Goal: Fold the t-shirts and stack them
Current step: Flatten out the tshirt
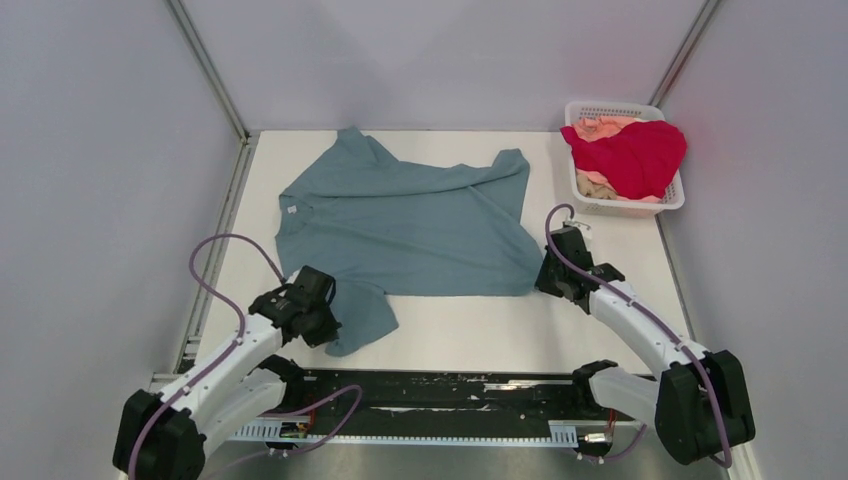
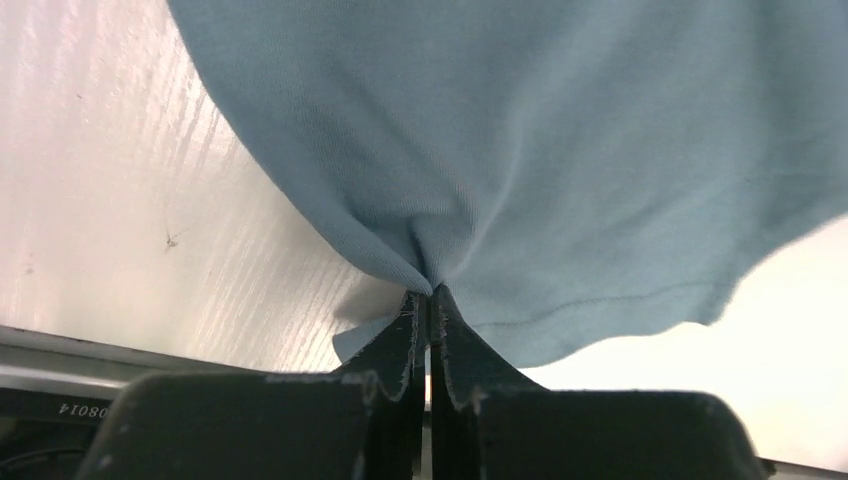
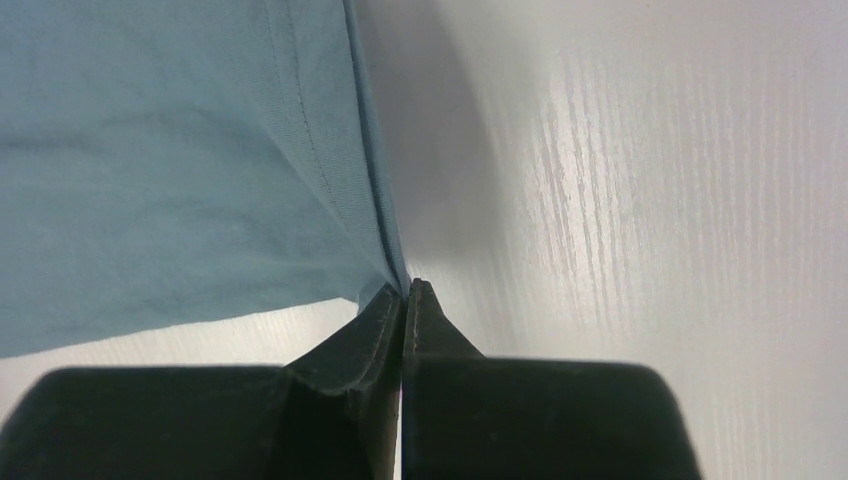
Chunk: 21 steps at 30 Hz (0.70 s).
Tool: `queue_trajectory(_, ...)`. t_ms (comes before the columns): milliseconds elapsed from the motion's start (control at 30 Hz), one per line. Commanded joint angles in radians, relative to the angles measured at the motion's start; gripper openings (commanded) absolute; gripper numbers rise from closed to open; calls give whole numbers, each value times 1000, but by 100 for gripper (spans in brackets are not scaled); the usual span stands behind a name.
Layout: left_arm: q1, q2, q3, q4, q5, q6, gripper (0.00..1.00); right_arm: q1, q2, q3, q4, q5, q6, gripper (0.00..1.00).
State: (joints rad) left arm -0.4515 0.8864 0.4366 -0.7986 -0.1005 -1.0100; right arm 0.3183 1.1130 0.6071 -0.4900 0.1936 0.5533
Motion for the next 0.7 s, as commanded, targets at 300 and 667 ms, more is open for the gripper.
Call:
queue_trajectory(300,-5,-382,142,-40,-82,31,0,-3,-260,139,-329,-114,-44,2)
queue_trajectory(667,-5,-372,542,332,-297,326,0,-2,-244,485,16,-23,-16,0)
